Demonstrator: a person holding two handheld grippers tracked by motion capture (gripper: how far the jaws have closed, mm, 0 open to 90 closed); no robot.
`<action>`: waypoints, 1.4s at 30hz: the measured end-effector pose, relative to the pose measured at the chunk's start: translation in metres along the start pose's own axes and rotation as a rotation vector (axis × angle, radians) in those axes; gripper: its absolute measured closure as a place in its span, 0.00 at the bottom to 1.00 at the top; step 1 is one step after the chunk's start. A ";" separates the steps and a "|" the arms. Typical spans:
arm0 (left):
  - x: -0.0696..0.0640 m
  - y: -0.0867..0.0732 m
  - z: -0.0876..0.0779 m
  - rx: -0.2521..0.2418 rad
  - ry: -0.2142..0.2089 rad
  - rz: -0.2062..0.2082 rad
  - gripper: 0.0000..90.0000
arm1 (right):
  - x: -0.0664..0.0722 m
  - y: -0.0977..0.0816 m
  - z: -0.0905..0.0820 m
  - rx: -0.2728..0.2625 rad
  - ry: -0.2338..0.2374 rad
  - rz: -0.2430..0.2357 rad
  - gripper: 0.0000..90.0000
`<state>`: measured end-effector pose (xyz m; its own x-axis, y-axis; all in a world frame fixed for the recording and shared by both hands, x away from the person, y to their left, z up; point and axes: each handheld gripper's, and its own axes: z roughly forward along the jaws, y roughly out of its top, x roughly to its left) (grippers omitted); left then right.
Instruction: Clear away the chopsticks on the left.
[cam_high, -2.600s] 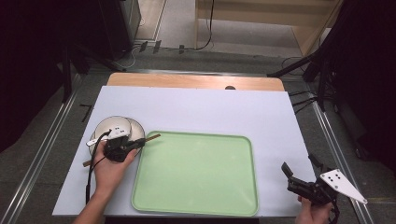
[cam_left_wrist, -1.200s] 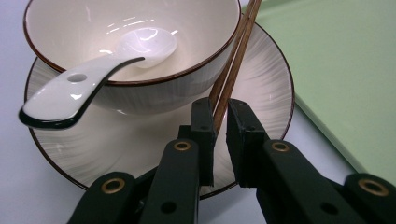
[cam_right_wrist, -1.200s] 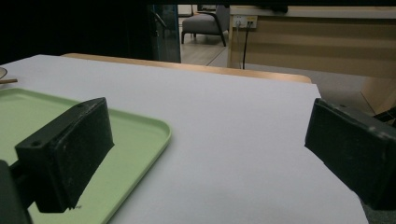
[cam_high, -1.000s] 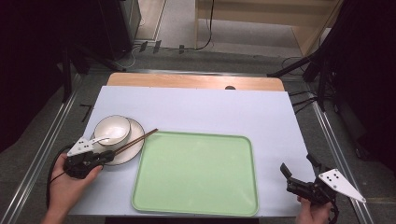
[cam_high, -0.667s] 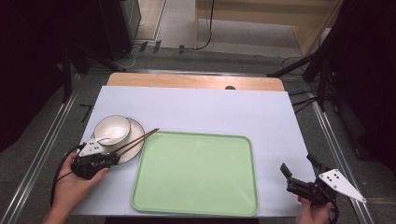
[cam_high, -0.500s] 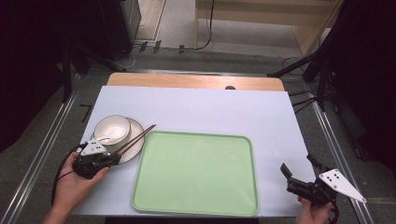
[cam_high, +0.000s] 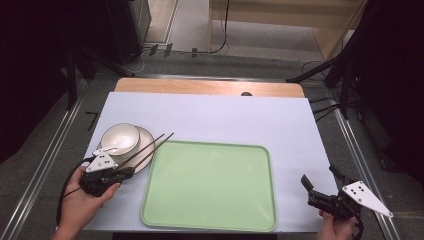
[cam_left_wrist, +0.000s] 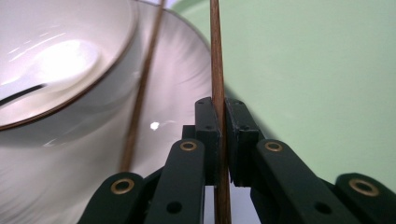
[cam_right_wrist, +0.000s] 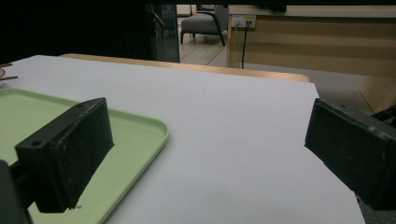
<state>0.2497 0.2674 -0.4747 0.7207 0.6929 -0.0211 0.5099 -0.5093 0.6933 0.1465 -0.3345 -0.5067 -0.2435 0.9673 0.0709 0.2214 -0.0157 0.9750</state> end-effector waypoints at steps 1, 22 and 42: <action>-0.006 0.001 0.001 -0.002 -0.006 0.004 0.95 | 0.000 0.000 0.000 0.001 0.001 0.001 0.01; -0.078 0.001 0.060 0.033 -0.089 -0.093 0.94 | -0.001 -0.001 0.000 0.001 0.007 0.009 0.01; -0.080 0.013 0.061 -0.039 -0.098 -0.115 0.87 | -0.001 0.000 -0.001 -0.001 0.005 0.009 0.01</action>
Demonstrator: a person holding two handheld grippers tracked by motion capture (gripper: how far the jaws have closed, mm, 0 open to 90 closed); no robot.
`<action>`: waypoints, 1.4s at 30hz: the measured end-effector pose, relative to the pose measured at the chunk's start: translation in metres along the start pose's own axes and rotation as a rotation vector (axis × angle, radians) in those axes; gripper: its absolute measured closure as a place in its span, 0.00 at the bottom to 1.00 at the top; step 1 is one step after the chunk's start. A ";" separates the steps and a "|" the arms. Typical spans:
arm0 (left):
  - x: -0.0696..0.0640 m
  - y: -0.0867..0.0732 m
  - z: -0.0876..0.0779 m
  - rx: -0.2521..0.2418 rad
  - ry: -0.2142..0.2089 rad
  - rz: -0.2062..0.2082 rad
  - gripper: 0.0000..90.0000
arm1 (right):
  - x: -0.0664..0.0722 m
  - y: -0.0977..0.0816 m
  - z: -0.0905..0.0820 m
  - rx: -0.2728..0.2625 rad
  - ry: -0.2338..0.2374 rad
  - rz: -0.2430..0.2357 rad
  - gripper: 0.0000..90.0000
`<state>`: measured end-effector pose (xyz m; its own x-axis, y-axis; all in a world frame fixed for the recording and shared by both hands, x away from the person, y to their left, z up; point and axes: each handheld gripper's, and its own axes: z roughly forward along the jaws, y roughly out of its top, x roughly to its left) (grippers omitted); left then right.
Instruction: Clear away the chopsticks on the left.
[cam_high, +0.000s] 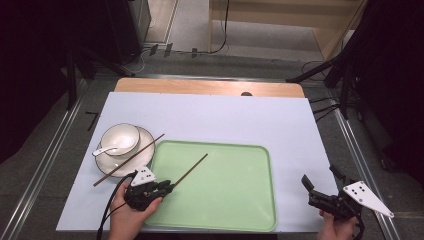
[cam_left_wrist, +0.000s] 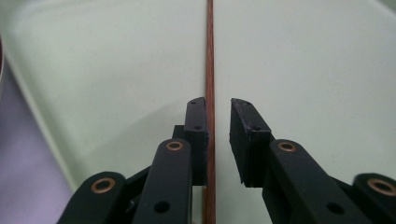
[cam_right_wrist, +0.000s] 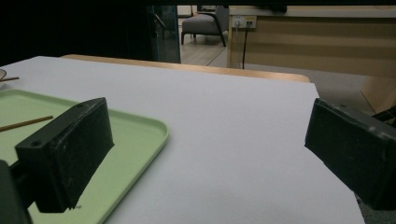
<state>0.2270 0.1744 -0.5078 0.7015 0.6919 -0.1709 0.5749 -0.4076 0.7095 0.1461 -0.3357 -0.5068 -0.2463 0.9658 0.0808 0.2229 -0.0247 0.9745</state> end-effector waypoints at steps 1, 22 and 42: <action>-0.001 0.003 0.002 0.000 -0.005 0.005 0.90 | 0.000 0.000 0.000 0.000 0.001 0.000 0.01; 0.001 0.037 0.058 0.054 0.070 -0.032 1.00 | -0.001 -0.002 0.000 0.008 0.007 -0.003 0.01; 0.044 0.018 0.023 0.023 0.184 -0.133 1.00 | 0.000 -0.002 0.002 0.011 0.009 -0.004 0.01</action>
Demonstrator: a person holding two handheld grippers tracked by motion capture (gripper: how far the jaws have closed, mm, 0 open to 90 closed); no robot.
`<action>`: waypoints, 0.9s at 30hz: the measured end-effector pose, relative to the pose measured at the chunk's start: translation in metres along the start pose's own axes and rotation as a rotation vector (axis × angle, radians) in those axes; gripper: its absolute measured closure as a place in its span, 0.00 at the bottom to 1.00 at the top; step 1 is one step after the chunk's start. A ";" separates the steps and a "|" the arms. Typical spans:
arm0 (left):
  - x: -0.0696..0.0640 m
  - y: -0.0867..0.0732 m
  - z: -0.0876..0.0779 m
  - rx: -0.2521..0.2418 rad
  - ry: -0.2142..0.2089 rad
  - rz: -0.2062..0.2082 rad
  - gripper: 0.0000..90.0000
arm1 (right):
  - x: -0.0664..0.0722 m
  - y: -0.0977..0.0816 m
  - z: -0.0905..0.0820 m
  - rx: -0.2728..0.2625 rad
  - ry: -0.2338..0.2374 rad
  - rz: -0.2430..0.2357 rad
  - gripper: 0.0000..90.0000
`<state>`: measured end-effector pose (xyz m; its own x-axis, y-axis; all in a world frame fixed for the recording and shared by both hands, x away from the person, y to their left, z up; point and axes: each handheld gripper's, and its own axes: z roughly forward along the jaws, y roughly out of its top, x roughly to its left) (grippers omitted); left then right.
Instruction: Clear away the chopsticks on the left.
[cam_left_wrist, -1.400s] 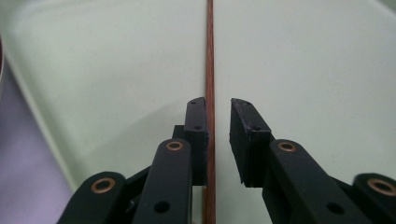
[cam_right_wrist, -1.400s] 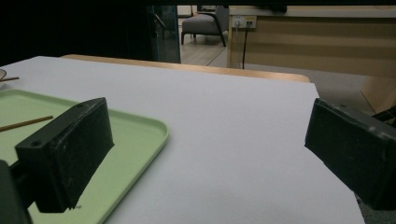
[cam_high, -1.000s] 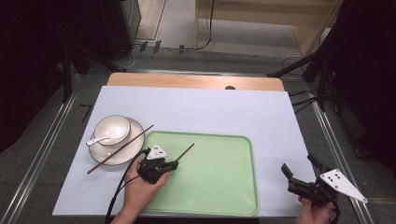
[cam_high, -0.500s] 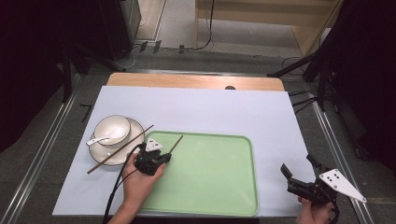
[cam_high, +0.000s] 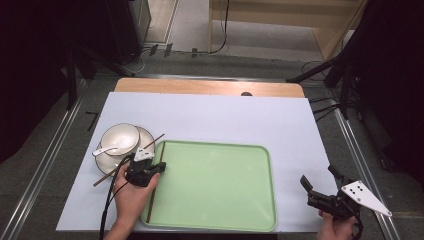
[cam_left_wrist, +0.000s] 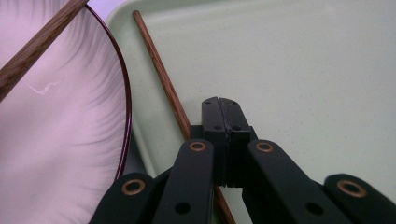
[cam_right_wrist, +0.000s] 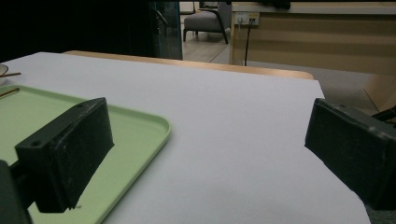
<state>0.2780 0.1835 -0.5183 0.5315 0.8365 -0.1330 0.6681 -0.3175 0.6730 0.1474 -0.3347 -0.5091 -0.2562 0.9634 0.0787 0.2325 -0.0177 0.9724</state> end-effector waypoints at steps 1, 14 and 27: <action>-0.001 0.000 0.000 -0.002 -0.006 0.004 1.00 | 0.000 0.000 0.000 0.000 0.000 0.000 0.01; -0.003 -0.002 -0.001 -0.013 -0.030 0.009 1.00 | 0.000 0.000 0.000 0.001 0.001 0.001 0.01; 0.013 -0.003 -0.038 -0.112 -0.045 0.042 0.86 | 0.001 0.000 0.001 0.005 0.003 -0.001 0.01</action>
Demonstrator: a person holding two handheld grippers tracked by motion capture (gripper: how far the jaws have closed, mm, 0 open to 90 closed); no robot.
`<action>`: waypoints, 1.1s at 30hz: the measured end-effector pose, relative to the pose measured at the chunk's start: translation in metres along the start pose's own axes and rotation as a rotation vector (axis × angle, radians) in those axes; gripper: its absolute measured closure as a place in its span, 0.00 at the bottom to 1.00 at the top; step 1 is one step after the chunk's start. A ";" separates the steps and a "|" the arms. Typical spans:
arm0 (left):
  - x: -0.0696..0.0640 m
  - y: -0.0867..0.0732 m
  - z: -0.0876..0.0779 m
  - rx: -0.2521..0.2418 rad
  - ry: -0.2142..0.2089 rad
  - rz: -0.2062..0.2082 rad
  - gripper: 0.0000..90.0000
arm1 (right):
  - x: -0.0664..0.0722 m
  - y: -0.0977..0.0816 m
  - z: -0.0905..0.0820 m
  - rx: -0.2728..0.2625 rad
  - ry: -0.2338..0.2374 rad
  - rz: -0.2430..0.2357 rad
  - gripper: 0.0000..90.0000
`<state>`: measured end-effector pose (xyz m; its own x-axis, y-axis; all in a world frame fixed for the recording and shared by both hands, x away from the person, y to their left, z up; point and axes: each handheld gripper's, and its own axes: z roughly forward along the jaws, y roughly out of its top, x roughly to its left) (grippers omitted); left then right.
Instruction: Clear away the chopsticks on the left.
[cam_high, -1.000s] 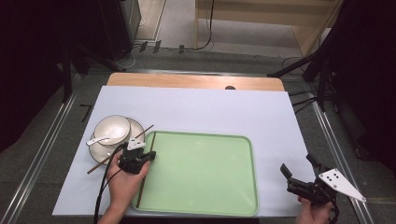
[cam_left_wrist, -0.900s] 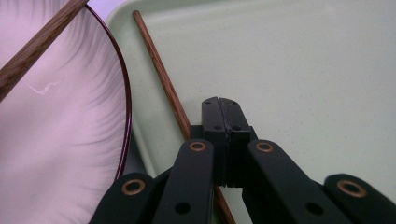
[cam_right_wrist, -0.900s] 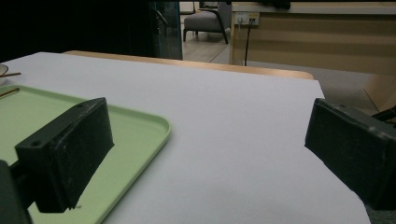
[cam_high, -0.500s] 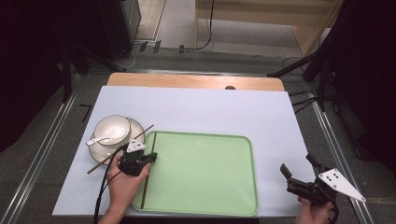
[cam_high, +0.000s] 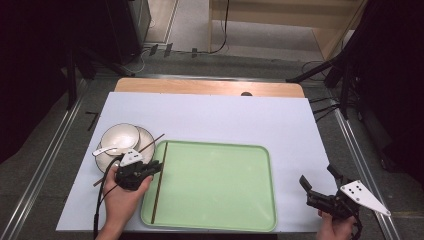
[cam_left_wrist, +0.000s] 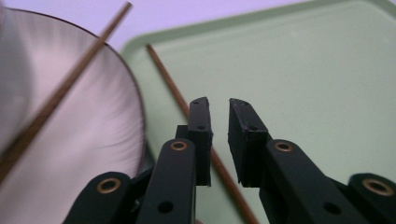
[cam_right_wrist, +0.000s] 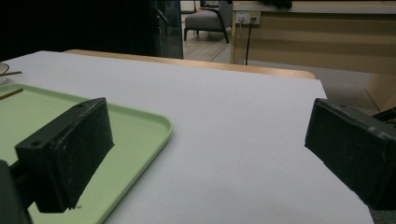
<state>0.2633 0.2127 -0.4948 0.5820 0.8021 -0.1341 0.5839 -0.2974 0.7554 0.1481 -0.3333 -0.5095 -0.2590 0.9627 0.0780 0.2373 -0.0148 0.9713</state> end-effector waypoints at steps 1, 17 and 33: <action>0.004 0.000 -0.006 -0.006 0.007 0.000 0.85 | 0.000 0.000 0.000 0.000 0.000 0.000 0.01; 0.065 -0.017 -0.060 -0.010 0.153 -0.001 0.78 | 0.000 0.000 0.001 0.000 0.000 0.002 0.01; 0.072 -0.018 -0.033 0.128 0.112 0.024 0.84 | -0.001 0.000 0.000 -0.001 -0.009 0.004 0.01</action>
<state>0.2758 0.2925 -0.4963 0.5338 0.8447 -0.0393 0.6420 -0.3747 0.6689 0.1481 -0.3345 -0.5098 -0.2492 0.9652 0.0797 0.2371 -0.0190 0.9713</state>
